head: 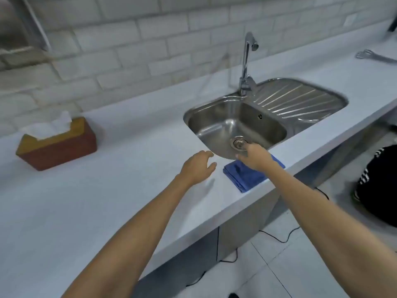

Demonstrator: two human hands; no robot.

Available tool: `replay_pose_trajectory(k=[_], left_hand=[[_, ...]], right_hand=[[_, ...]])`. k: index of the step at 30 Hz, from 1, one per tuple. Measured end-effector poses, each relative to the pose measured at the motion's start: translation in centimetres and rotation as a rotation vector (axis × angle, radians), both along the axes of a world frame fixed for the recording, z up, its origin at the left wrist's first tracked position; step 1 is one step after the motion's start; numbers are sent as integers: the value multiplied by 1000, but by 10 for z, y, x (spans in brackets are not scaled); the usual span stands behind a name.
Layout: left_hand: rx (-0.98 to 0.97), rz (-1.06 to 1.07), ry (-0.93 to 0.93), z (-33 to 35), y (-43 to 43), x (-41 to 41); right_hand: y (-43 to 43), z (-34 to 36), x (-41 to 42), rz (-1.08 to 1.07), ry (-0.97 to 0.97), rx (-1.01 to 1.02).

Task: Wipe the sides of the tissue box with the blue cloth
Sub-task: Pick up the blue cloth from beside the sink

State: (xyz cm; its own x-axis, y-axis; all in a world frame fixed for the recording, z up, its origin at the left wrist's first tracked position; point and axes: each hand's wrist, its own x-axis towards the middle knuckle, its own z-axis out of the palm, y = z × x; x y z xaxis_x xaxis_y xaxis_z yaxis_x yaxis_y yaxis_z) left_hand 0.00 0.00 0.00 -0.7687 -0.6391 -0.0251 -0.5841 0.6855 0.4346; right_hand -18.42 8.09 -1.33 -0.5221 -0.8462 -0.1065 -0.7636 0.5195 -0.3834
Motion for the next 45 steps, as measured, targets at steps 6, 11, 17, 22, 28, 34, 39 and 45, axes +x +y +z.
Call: replay_pose_trajectory(k=[6, 11, 17, 22, 28, 34, 39, 45], left_hand=[[104, 143, -66, -26, 25, -68], [82, 269, -183, -48, 26, -91], [236, 373, -179, -49, 16, -102], [792, 421, 169, -24, 6, -113], [1123, 476, 620, 12, -9, -114], [909, 614, 738, 25, -52, -49], [698, 833, 823, 13, -81, 41], [1193, 767, 1198, -2, -102, 144]], right_hand=[[18, -23, -53, -15, 15, 89], [10, -34, -66, 18, -35, 52], [1, -37, -78, -8, -131, -1], [-9, -35, -84, -92, -219, -12], [-33, -18, -57, -213, -1184, -219], [-81, -4, -3, -7, -1613, -241], [-129, 10, 75, 114, -1638, -77], [-185, 34, 183, 276, -1569, 60]])
